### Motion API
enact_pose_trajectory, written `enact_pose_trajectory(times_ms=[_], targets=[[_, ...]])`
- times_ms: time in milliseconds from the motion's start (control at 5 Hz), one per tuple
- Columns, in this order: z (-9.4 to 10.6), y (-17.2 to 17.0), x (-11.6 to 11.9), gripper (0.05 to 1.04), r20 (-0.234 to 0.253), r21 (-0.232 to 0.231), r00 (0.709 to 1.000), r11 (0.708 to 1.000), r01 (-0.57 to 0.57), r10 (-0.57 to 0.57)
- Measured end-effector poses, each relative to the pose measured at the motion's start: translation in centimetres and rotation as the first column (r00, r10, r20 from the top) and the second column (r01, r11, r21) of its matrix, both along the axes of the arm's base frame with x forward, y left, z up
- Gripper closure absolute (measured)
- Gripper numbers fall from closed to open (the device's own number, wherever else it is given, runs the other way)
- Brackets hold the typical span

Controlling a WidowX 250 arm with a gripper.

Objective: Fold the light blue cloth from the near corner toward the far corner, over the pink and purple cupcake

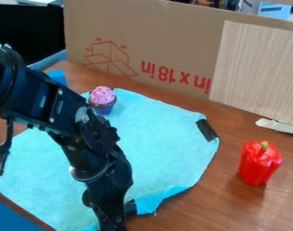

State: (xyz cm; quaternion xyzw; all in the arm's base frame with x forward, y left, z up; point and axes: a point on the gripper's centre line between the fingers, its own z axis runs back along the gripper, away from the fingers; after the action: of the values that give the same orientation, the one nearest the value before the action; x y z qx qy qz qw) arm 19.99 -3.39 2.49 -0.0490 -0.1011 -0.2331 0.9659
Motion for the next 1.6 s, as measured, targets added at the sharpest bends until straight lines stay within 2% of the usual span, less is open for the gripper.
enact_pose_trajectory(times_ms=[200, 400, 600, 800, 1000, 1200, 1400, 1600], targets=[[1.4, 0.0, 0.3, 0.994, -0.072, -0.063, 0.996, 0.997, -0.048, 0.044], [5.0, 0.9, 2.7, 0.999, -0.114, -0.14, 0.986, 0.981, -0.137, 0.122], [7.6, 2.9, 5.1, 1.0, -0.15, -0.166, 0.971, 0.964, -0.209, 0.185], [9.2, 4.9, 7.2, 1.0, -0.194, -0.166, 0.96, 0.958, -0.233, 0.2], [10.2, 6.3, 8.4, 1.0, -0.231, -0.146, 0.95, 0.957, -0.249, 0.212], [10.7, 9.2, 8.4, 1.0, -0.268, -0.094, 0.936, 0.961, -0.261, 0.228], [11.2, 11.8, 8.9, 1.0, -0.262, -0.054, 0.929, 0.957, -0.284, 0.261], [11.7, 15.2, 11.1, 1.0, -0.269, -0.031, 0.916, 0.948, -0.317, 0.298]])
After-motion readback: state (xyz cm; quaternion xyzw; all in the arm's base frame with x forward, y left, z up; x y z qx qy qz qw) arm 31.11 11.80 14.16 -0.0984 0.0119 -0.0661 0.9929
